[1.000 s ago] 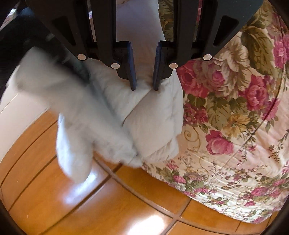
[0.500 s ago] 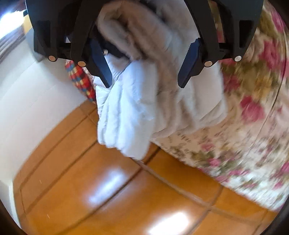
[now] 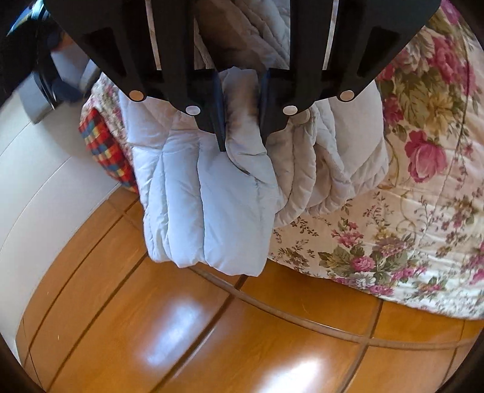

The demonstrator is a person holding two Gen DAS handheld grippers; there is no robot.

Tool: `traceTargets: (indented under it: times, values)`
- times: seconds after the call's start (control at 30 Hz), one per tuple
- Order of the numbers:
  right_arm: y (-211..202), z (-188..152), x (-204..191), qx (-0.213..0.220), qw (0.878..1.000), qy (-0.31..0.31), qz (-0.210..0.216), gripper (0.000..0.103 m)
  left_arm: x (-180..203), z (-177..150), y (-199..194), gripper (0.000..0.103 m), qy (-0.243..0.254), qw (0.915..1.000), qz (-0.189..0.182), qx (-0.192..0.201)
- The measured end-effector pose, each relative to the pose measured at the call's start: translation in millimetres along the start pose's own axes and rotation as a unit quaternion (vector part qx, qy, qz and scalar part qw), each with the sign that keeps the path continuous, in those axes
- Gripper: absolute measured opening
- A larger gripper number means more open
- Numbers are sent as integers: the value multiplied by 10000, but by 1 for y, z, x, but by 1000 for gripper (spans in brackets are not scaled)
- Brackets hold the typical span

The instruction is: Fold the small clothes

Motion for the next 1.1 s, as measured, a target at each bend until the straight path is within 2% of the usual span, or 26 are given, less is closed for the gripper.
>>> traceTargets:
  times: [0.07,0.1,0.13,0.17,0.23,0.27,0.37,0.47,0.57,0.7,0.9,0.97,1.1]
  values:
    - [-1,2,40,75,9967,694,-415,68,0,-1,-4,15,-87,9999,-77,48]
    - [3,2,60,43,9918,1069,-702,56,1,-1,-7,13,-113,9999,-103,74]
    - [8,0,80,-2,9845,1468,-963,50,2,-1,-11,12,-134,9997,-144,112]
    - [16,-3,106,-51,9719,2050,-1158,48,3,0,-14,12,-142,9996,-181,146]
    - [33,-6,138,-162,9538,2700,-1310,40,5,0,-22,11,-136,9994,-250,220]
    - [50,-5,147,-324,9495,2844,-1285,38,6,0,-26,11,-117,9993,-268,243]
    - [85,15,134,-544,9638,2397,-1034,25,0,-1,-34,10,-150,9993,-208,286]
    - [99,36,102,-534,9792,1822,-709,25,-22,-4,-45,10,-472,9983,-128,314]
    - [115,45,78,-703,9857,1471,-435,25,-54,-11,-50,10,-1007,9943,-212,266]
    - [146,38,54,-1053,9880,1075,-343,27,-78,-22,-49,10,-1233,9920,-26,253]
    - [175,23,55,-1294,9864,916,-436,28,-97,-39,-37,10,-1325,9910,143,132]
    - [180,12,55,-1248,9876,802,-506,28,-95,-43,-31,10,-1196,9924,232,156]
    - [175,0,66,-1037,9885,1046,-356,28,-86,-48,-25,11,-906,9946,455,207]
Point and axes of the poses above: each gripper's, at about its wrist camera, not at the fingertips, and y roughly the way its jaws point, x to its right, z to its top, the point moved 2 cm from there along y, roughly the way its jaws point, and after that the axes turned 6 degrees about z, right-handed, at the moved point
